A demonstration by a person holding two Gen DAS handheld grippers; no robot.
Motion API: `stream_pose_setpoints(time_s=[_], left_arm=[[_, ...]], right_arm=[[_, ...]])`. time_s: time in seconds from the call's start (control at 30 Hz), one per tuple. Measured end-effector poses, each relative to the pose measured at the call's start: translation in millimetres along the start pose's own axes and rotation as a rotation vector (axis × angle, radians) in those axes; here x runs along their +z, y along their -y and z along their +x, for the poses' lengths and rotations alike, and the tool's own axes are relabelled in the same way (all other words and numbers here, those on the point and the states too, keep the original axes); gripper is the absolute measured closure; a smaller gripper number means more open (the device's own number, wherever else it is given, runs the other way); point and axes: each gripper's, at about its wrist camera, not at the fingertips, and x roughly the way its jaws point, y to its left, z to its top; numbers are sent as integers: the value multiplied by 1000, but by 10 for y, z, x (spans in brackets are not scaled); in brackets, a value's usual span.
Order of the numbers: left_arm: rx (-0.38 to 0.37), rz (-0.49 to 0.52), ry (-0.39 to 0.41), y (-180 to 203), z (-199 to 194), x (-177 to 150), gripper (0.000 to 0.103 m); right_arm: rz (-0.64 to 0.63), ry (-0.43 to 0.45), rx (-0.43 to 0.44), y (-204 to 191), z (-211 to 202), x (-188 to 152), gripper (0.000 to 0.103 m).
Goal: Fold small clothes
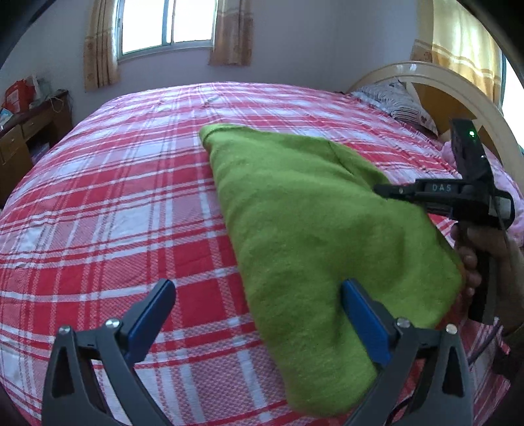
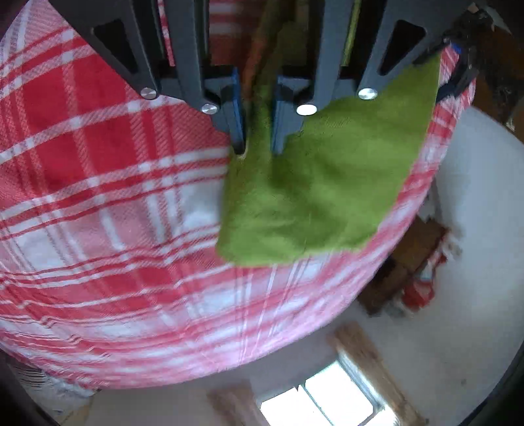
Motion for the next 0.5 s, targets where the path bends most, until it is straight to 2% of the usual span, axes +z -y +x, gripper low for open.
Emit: stream_pose_setpoints(time_s=[0.07,0.13,0.17,0.23,0.3,0.33,0.4,0.43,0.5], left_arm=[[0,-6,28,-26,-94,20,0],[6,-25,83,-92,-222,77,0],[9,-40,108,-125,-269,111,0],[38,-66,119,-201,-281,202,0],[53,-71,107,-225,-220,244,0],[58,-74,97,-234,-173,245,0],[74,-55,53,-212,-47,210,0],[91,-46,41,-199,1,169,0],[89,-54,47,-212,49,86,0]], right_arm=[[16,18,-8,22,-77,-11,47],[-17,70,-34,-37,-272,-26,47],[-58,129,-38,-119,-450,-31,47],[-85,201,18,-230,-691,-43,47],[-111,232,132,-395,-869,-65,47],[-134,225,163,-473,-889,-87,47],[-180,157,217,-611,-796,-154,47],[-194,130,213,-621,-741,-189,47],[-206,67,148,-581,-547,-300,47]])
